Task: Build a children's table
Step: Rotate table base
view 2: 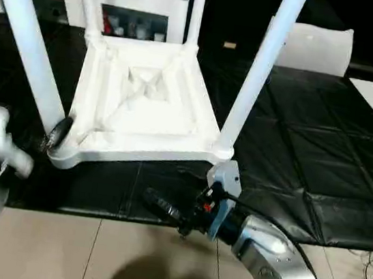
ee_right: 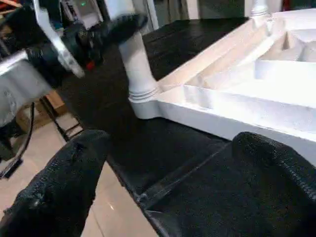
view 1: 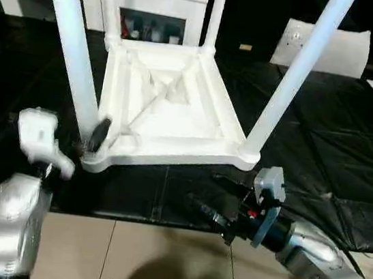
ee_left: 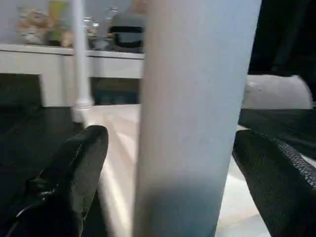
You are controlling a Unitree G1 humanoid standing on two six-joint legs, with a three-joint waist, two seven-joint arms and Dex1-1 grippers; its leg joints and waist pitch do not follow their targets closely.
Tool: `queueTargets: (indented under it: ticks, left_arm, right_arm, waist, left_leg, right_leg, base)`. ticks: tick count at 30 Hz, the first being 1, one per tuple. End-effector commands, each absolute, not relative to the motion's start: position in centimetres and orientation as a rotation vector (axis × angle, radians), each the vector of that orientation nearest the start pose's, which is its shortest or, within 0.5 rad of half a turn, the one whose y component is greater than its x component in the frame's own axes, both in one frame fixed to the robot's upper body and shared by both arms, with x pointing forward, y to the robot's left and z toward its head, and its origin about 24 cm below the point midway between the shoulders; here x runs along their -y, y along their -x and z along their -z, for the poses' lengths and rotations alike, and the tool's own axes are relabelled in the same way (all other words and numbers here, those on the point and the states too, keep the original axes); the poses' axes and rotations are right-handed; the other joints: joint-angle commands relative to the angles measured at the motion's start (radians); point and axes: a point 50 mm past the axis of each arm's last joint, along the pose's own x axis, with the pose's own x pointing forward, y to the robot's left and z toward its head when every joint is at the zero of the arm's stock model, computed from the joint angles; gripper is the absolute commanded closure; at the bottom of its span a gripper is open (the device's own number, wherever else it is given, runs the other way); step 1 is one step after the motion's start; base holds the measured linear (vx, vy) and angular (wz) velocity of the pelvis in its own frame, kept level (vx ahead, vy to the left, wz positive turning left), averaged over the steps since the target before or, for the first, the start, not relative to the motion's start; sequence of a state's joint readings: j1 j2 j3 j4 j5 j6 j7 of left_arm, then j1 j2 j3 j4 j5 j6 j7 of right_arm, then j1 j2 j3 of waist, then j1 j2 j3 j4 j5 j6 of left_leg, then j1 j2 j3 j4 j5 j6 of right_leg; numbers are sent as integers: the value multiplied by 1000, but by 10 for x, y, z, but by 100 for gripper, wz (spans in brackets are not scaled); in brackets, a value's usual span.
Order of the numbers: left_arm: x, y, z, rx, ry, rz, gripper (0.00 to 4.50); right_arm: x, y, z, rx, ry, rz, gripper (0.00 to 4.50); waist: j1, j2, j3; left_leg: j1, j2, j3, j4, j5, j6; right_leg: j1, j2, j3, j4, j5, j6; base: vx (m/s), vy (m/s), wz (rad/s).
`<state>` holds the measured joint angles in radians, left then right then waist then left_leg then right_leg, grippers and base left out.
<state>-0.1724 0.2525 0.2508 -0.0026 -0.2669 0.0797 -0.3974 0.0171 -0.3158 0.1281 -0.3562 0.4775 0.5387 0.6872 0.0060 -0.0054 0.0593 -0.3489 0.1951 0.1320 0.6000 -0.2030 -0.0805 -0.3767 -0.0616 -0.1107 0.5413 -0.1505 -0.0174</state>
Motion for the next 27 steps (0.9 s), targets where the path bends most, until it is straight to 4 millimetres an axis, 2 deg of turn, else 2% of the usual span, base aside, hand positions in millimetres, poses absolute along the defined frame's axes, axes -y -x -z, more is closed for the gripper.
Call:
queueTargets:
  ticks: [1, 2, 3, 4, 6, 7, 8, 10, 11, 12, 13, 14, 15, 16, 18, 19, 20, 21, 22, 23, 25, 27]
  left_arm:
    - [-215, -284, -97, 101, 64, 319, 5]
    - [-215, -284, -97, 101, 64, 319, 5]
    - [-212, -284, -97, 81, 97, 367, 5]
    - [-204, -281, -97, 48, 139, 485, 5]
    - [-197, -274, -96, -2, 179, 634, 5]
    - [-193, -270, -96, -21, 193, 704, 5]
    - [-191, -268, -96, -31, 202, 737, 5]
    - [-184, -261, -97, -67, 231, 846, 5]
    - [-179, -260, -98, -74, 249, 890, 5]
    - [-176, -259, -100, -78, 261, 917, 5]
    - [-173, -258, -100, -82, 264, 939, 5]
    - [-169, -256, -101, -89, 271, 975, 5]
    - [-154, -252, -104, -110, 289, 1080, 5]
    - [-148, -250, -105, -116, 297, 1117, 5]
    - [-139, -247, -107, -121, 312, 1165, 5]
    - [-136, -247, -107, -121, 316, 1177, 5]
    - [-129, -244, -109, -121, 328, 1212, 5]
    - [-124, -243, -110, -121, 336, 1234, 5]
    - [-105, -237, -112, -123, 361, 1315, 5]
    - [-100, -235, -113, -124, 367, 1336, 5]
    - [-95, -234, -114, -122, 373, 1355, 5]
    - [-81, -233, -116, -108, 389, 1388, 5]
  right_arm:
    - [124, -221, -73, -237, -166, -909, 0]
    - [124, -221, -73, -237, -166, -909, 0]
    - [126, -224, -71, -242, -154, -879, 0]
    - [130, -231, -67, -254, -129, -791, 0]
    - [136, -239, -61, -273, -79, -690, 0]
    - [137, -242, -58, -283, -46, -659, 0]
    - [138, -243, -57, -287, -28, -647, 0]
    - [139, -247, -52, -300, 23, -606, 0]
    - [140, -251, -50, -306, 37, -571, 0]
    - [140, -253, -48, -309, 45, -548, 0]
    - [140, -255, -48, -312, 55, -540, 0]
    - [141, -257, -46, -317, 70, -525, 0]
    - [141, -266, -40, -340, 121, -480, 0]
    - [141, -270, -38, -352, 138, -461, 0]
    - [141, -275, -35, -360, 149, -434, 0]
    - [141, -276, -34, -360, 151, -430, 0]
    - [140, -279, -33, -361, 157, -420, 0]
    - [139, -281, -32, -360, 167, -416, 0]
    - [135, -285, -32, -348, 174, -417, 0]
    - [134, -286, -32, -344, 174, -419, 0]
    - [133, -288, -32, -341, 173, -417, 0]
    - [130, -293, -33, -322, 169, -416, 0]
  waist:
    - [4, 18, -49]
    - [4, 17, -49]
    - [6, 18, -54]
    - [7, 18, -55]
    - [7, 12, -58]
    - [9, 11, -56]
    - [12, 12, -57]
    - [24, 14, -63]
    - [27, 10, -63]
    - [30, 13, -64]
    - [36, 11, -67]
    - [37, 11, -67]
    - [38, 13, -66]
    - [34, 10, -64]
    - [33, 10, -62]
    - [32, 11, -60]
    - [30, 7, -59]
    - [25, 7, -58]
    - [21, 4, -59]
    - [19, 5, -59]
    - [10, 1, -59]
    - [0, 0, -60]
  left_leg:
    - [2, 28, -12, -89, -398, 11]
    - [1, 28, -11, -90, -393, 10]
    - [5, 29, -8, -87, -380, 7]
    - [0, 29, -7, -88, -357, 6]
    - [-6, 26, -5, -88, -326, 1]
    - [-2, 25, 0, -87, -319, 0]
    - [1, 27, 2, -86, -314, -2]
    - [-1, 26, 10, -84, -245, 3]
    - [-1, 27, 13, -84, -227, 5]
    - [0, 28, 14, -82, -209, 5]
    - [-6, 24, 18, -77, -156, 11]
    - [-7, 25, 19, -78, -146, 12]
    - [-8, 25, 20, -78, -141, 16]
    - [-9, 23, 21, -79, -150, 10]
    - [-2, 24, 23, -78, -179, 1]
    - [-5, 25, 24, -78, -184, -4]
    - [-6, 25, 23, -80, -193, -5]
    - [-8, 24, 22, -81, -211, -7]
    - [-11, 21, 21, -80, -214, -7]
    - [-9, 22, 20, -79, -221, -10]
    - [-10, 20, 21, -78, -223, -3]
    - [-12, 18, 22, -75, -222, 2]
  right_leg:
    - [29, -78, 41, -75, -506, -56]
    - [29, -77, 42, -73, -501, -60]
    - [26, -80, 47, -69, -483, -75]
    - [27, -80, 52, -63, -454, -94]
    - [29, -78, 57, -48, -433, -109]
    - [20, -75, 62, -48, -435, -119]
    - [19, -77, 64, -45, -432, -125]
    - [24, -74, 71, -33, -358, -148]
    - [22, -72, 73, -31, -336, -152]
    - [22, -73, 74, -25, -304, -162]
    - [30, -71, 76, -14, -230, -174]
    - [31, -72, 76, -12, -223, -175]
    - [33, -71, 76, -13, -223, -173]
    - [32, -69, 74, -15, -251, -172]
    - [30, -70, 75, -21, -307, -161]
    - [30, -67, 76, -22, -314, -152]
    - [32, -68, 75, -22, -328, -146]
    - [34, -68, 73, -27, -362, -133]
    - [37, -67, 72, -28, -378, -124]
    - [34, -69, 72, -32, -408, -111]
    - [33, -66, 72, -36, -434, -90]
    - [32, -65, 70, -38, -441, -88]
  base:
    - [0, 0, 0]
    - [0, 0, 0]
    - [0, 0, 0]
    - [0, 0, 0]
    - [0, 0, 0]
    - [0, 0, 0]
    - [0, 0, 0]
    - [26, -6, 1]
    - [51, -13, 2]
    - [0, 0, 0]
    - [0, 0, 0]
    - [0, 0, 0]
    - [0, 0, 0]
    - [0, 0, 0]
    - [0, 0, 0]
    - [0, 0, 0]
    - [0, 0, 0]
    - [0, 0, 0]
    - [0, 0, 0]
    - [0, 0, 0]
    - [0, 0, 0]
    - [0, 0, 0]
